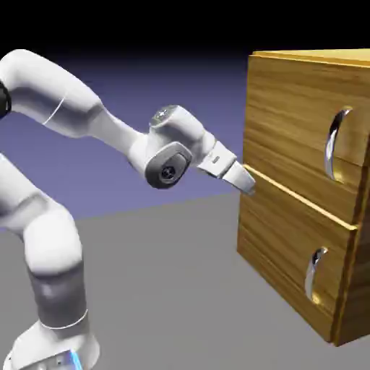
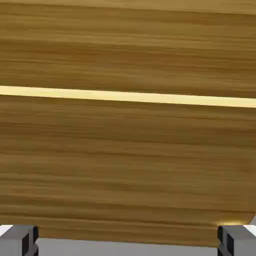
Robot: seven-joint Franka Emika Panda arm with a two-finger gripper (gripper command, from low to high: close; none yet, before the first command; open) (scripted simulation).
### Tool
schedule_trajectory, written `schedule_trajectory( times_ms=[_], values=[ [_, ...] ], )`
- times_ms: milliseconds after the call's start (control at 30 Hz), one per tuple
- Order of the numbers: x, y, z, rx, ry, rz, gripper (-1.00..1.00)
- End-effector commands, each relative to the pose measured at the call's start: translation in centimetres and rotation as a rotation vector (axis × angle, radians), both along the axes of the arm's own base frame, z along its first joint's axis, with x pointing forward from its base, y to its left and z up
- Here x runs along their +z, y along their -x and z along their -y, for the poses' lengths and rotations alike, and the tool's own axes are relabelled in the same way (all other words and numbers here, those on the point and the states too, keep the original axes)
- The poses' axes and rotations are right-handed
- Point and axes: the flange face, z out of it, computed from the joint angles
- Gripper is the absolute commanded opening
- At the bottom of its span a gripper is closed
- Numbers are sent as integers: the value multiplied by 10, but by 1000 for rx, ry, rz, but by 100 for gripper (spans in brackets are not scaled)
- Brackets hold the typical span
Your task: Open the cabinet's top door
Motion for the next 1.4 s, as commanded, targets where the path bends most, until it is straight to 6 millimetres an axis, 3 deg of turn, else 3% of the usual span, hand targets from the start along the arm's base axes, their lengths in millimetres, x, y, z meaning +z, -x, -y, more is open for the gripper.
schedule_trajectory(
  times_ms=[0,367,700,1033,1367],
  values=[
    [7,-1,-2,6,2,16,0],
    [76,2,-14,51,19,189,0],
    [120,12,-6,67,20,342,0],
    [144,18,20,63,8,483,0],
    [144,14,60,46,-14,601,0]
  ],
)
